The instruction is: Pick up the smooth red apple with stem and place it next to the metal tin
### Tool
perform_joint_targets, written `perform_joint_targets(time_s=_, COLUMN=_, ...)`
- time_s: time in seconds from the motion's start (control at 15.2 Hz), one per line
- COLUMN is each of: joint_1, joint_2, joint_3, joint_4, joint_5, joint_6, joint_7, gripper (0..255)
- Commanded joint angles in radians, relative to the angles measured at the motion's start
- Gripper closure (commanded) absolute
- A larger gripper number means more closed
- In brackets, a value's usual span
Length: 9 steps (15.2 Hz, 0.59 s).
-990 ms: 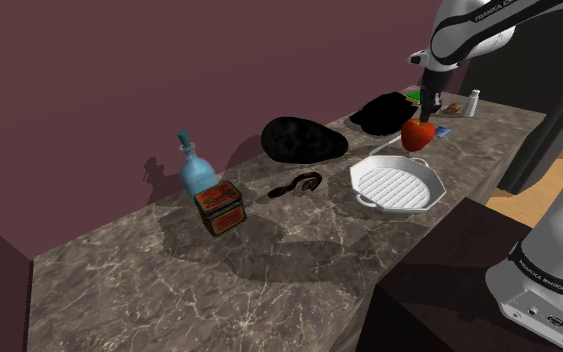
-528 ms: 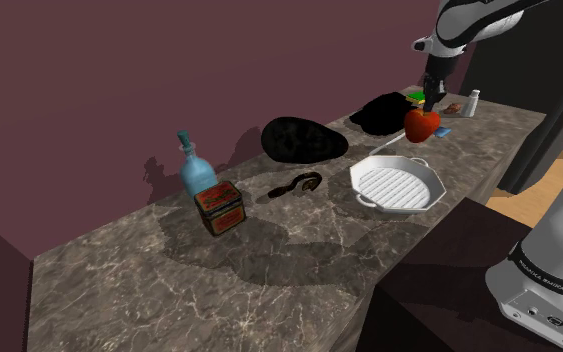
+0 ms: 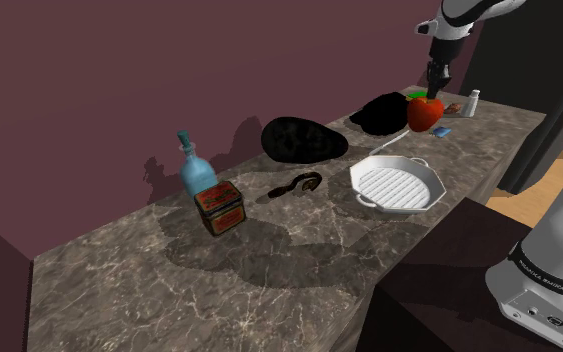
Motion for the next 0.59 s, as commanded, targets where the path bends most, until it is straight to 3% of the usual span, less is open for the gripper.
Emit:
perform_joint_targets(time_s=0.0, joint_1=0.001, joint_2=-0.008, joint_3=0.006, joint_4=0.020, joint_5=0.001, joint_6=-0.028, joint_7=0.002, gripper=255)
perform_joint_targets(time_s=0.53, joint_1=0.005, joint_2=-0.022, joint_3=0.020, joint_4=0.115, joint_5=0.007, joint_6=-0.137, joint_7=-0.004, gripper=255)
